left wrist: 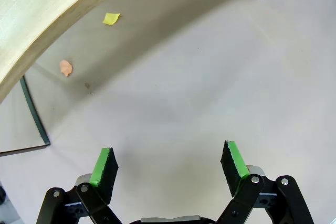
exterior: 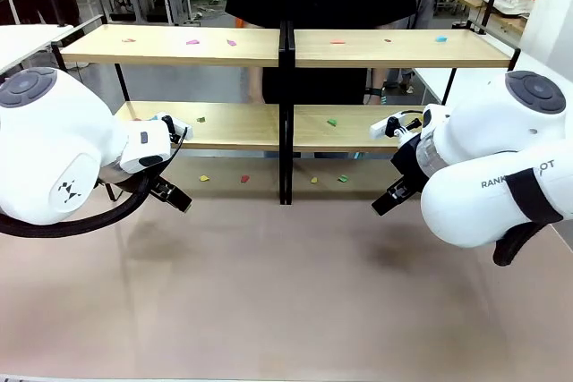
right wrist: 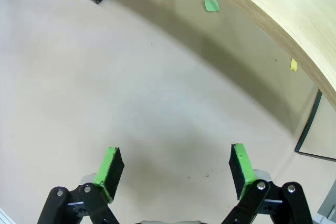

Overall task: Clean the shelves.
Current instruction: Pick up the Duster when the human hands it over.

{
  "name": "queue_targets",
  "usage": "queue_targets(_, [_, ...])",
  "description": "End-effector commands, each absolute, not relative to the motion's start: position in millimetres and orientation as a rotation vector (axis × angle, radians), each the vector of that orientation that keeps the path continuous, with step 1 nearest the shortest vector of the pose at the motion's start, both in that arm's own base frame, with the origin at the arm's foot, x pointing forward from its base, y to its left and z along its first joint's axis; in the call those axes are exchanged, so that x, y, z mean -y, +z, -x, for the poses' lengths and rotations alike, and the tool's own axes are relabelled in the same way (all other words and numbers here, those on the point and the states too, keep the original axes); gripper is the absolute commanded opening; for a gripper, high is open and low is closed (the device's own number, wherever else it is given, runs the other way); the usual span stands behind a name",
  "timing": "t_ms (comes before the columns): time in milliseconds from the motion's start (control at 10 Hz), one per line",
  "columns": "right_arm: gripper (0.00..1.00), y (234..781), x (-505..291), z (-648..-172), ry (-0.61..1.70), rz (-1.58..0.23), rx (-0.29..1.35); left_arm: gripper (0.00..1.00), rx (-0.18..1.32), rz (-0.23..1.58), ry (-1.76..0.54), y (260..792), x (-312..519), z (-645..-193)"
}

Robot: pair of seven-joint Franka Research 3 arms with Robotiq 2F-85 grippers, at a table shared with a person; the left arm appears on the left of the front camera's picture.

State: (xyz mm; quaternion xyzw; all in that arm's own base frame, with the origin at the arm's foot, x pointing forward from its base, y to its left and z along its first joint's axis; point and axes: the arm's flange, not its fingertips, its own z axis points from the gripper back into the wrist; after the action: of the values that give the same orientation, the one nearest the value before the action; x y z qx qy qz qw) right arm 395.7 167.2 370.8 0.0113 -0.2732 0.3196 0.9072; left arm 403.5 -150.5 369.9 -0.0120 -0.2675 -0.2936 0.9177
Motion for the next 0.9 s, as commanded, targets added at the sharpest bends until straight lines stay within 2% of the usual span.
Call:
queue_targets(0, [1.00,385,-162,-384,0.710,-0.050,0.565,1.00,0.592,0.062,-0.683,392,150,-390])
queue_targets(300, [1.00,471,-92,-335,0.686,-0.068,0.608,1.00,0.682,0.151,-0.748,480,100,-319])
queue_targets(500, [1.00,537,-34,-296,0.656,-0.069,0.717,1.00,0.803,0.144,-0.772,533,52,-267])
queue_targets(800, [1.00,603,36,-256,0.658,-0.140,0.834,1.00,1.016,0.308,-0.766,591,-13,-222])
